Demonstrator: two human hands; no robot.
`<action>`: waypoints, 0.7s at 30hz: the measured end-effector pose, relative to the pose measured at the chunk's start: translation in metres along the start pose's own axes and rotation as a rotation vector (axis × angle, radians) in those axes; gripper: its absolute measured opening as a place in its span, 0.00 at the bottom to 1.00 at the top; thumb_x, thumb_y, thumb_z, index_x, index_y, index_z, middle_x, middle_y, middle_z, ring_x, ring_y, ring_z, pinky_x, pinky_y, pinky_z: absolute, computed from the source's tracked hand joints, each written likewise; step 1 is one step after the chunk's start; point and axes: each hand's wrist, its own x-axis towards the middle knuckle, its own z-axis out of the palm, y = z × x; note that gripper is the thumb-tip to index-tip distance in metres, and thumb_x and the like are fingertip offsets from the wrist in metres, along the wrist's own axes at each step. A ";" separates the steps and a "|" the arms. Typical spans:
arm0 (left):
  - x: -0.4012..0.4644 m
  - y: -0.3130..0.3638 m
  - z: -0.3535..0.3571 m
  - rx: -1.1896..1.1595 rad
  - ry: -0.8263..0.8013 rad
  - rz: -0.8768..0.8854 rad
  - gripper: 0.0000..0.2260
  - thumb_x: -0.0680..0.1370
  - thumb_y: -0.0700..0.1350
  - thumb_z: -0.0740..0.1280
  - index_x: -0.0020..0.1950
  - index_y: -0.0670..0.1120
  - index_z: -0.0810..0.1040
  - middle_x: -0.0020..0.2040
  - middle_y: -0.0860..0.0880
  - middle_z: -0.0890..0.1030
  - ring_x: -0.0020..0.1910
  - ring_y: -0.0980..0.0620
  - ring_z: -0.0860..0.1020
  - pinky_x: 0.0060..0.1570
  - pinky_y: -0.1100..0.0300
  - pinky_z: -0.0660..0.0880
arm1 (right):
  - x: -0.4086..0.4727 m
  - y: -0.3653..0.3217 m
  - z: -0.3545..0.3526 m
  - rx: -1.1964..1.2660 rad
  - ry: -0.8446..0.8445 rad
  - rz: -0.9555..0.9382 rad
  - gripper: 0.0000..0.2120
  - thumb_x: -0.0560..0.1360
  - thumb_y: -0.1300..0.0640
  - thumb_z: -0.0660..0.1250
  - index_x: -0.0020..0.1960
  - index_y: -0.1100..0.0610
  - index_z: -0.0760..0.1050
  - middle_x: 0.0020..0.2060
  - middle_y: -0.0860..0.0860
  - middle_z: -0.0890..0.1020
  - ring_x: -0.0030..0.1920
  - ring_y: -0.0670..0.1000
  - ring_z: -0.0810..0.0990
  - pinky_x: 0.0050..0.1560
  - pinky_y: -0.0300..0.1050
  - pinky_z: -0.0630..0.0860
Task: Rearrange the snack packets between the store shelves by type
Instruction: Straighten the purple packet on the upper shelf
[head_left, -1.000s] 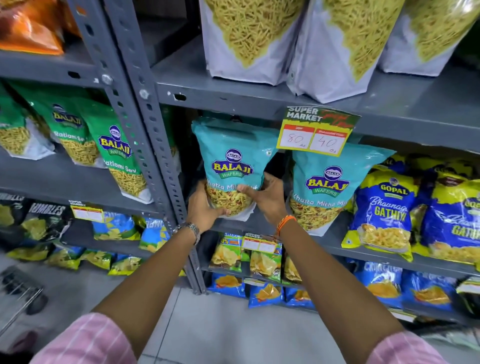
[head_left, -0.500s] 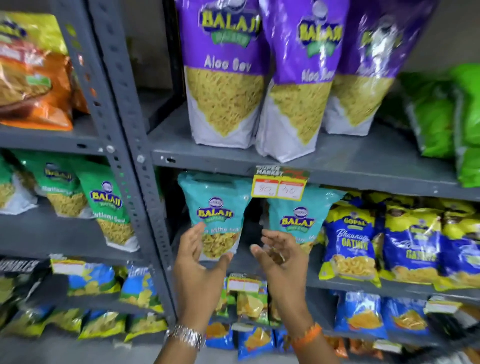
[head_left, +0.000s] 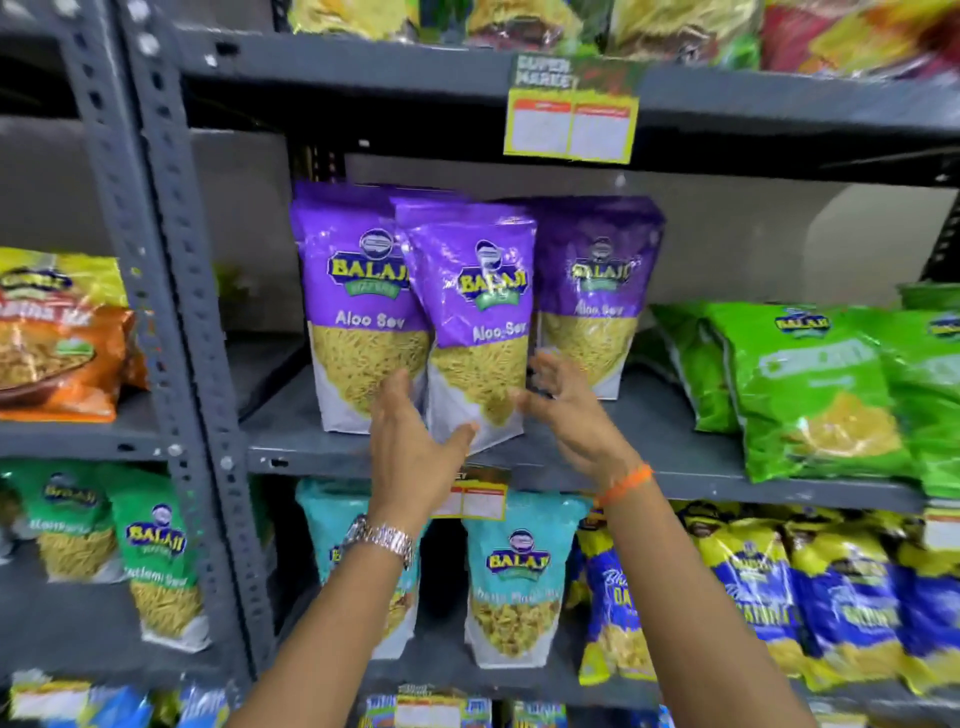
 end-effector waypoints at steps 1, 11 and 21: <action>0.002 -0.001 0.006 0.003 0.000 0.001 0.39 0.67 0.46 0.81 0.72 0.37 0.67 0.68 0.39 0.74 0.69 0.39 0.72 0.67 0.51 0.67 | 0.009 0.004 -0.003 0.017 -0.066 0.015 0.37 0.67 0.59 0.77 0.72 0.61 0.66 0.71 0.61 0.74 0.70 0.57 0.73 0.71 0.53 0.72; 0.013 -0.006 0.029 0.057 0.071 0.016 0.34 0.64 0.44 0.82 0.66 0.39 0.73 0.62 0.40 0.79 0.61 0.38 0.77 0.61 0.44 0.75 | 0.029 0.008 -0.014 0.137 -0.230 0.056 0.25 0.71 0.74 0.72 0.64 0.62 0.71 0.55 0.56 0.81 0.53 0.51 0.81 0.51 0.37 0.82; 0.031 0.027 0.086 -0.101 -0.199 -0.004 0.28 0.65 0.44 0.82 0.61 0.51 0.73 0.56 0.49 0.83 0.56 0.48 0.82 0.57 0.43 0.81 | 0.001 0.002 -0.087 0.145 0.093 0.016 0.32 0.65 0.68 0.80 0.65 0.61 0.71 0.61 0.62 0.80 0.61 0.58 0.81 0.56 0.46 0.83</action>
